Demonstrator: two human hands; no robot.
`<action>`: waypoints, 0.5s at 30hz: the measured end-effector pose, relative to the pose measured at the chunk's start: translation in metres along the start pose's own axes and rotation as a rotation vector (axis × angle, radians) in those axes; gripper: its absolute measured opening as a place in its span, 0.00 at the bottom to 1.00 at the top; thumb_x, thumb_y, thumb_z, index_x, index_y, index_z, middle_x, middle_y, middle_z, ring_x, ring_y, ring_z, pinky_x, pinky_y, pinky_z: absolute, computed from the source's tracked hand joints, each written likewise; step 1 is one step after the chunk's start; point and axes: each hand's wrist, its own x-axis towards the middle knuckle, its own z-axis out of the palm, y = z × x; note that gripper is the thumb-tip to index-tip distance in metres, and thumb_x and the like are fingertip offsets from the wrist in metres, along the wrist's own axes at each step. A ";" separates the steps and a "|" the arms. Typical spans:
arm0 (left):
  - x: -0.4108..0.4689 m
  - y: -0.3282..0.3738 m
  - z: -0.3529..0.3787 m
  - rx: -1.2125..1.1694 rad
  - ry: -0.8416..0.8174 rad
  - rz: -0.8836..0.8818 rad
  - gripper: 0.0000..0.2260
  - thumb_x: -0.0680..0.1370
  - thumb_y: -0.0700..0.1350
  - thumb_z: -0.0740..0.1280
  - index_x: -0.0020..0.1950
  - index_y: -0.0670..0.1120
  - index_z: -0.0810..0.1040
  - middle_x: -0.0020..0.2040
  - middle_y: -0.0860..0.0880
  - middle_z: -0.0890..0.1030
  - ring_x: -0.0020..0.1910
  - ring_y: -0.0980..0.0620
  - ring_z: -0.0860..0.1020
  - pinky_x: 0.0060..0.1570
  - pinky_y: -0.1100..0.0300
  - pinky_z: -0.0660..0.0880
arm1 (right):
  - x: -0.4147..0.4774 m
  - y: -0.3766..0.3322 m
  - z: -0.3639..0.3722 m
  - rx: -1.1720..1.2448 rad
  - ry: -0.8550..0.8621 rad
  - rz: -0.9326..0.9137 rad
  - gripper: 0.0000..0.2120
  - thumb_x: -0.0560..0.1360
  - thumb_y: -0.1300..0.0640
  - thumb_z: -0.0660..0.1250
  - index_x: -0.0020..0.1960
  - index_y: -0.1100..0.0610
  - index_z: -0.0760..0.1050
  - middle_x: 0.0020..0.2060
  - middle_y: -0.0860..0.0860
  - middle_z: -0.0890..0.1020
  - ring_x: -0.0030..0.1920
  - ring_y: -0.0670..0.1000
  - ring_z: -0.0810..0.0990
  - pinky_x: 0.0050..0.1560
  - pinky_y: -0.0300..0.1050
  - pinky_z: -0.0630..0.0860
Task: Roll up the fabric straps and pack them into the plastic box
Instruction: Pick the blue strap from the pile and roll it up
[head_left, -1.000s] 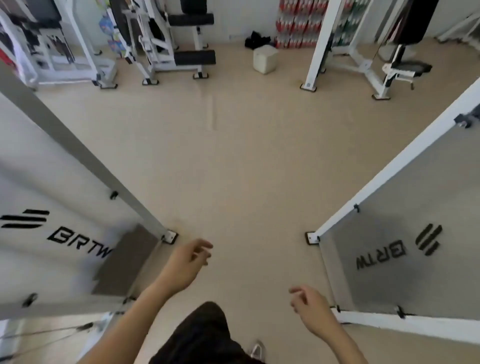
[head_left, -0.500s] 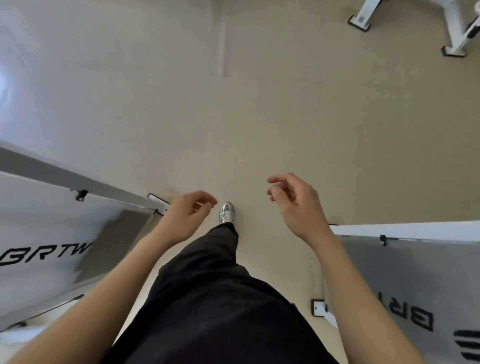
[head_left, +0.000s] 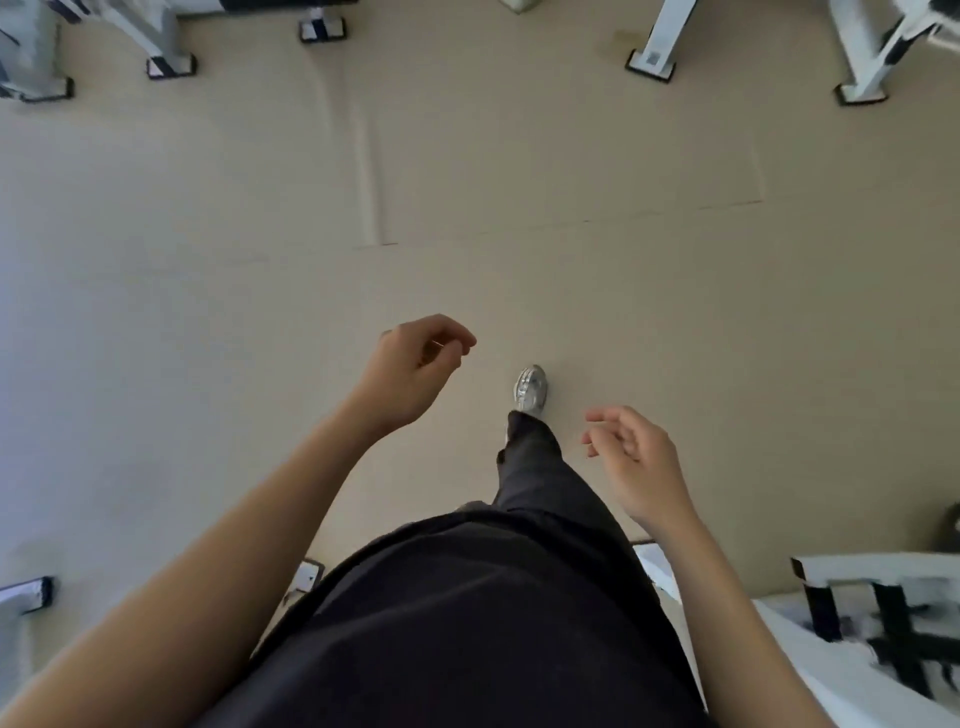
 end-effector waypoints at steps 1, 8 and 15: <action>0.037 0.008 -0.007 0.041 0.001 0.007 0.10 0.85 0.41 0.65 0.57 0.50 0.86 0.50 0.56 0.87 0.50 0.53 0.86 0.55 0.51 0.83 | 0.037 -0.017 -0.008 0.010 0.006 -0.013 0.09 0.82 0.56 0.66 0.55 0.44 0.82 0.43 0.43 0.88 0.45 0.46 0.87 0.49 0.37 0.79; 0.203 0.043 -0.062 0.182 -0.079 -0.102 0.10 0.85 0.44 0.66 0.61 0.52 0.85 0.54 0.61 0.86 0.52 0.62 0.83 0.56 0.62 0.77 | 0.283 -0.173 -0.051 -0.022 -0.096 -0.130 0.11 0.84 0.59 0.65 0.56 0.45 0.82 0.44 0.47 0.88 0.45 0.46 0.87 0.50 0.40 0.79; 0.394 0.054 -0.128 0.068 0.021 -0.208 0.09 0.84 0.43 0.68 0.55 0.55 0.86 0.48 0.63 0.87 0.46 0.63 0.84 0.50 0.71 0.74 | 0.521 -0.336 -0.051 -0.072 -0.162 -0.296 0.09 0.84 0.58 0.65 0.60 0.52 0.83 0.44 0.48 0.88 0.46 0.50 0.87 0.51 0.45 0.82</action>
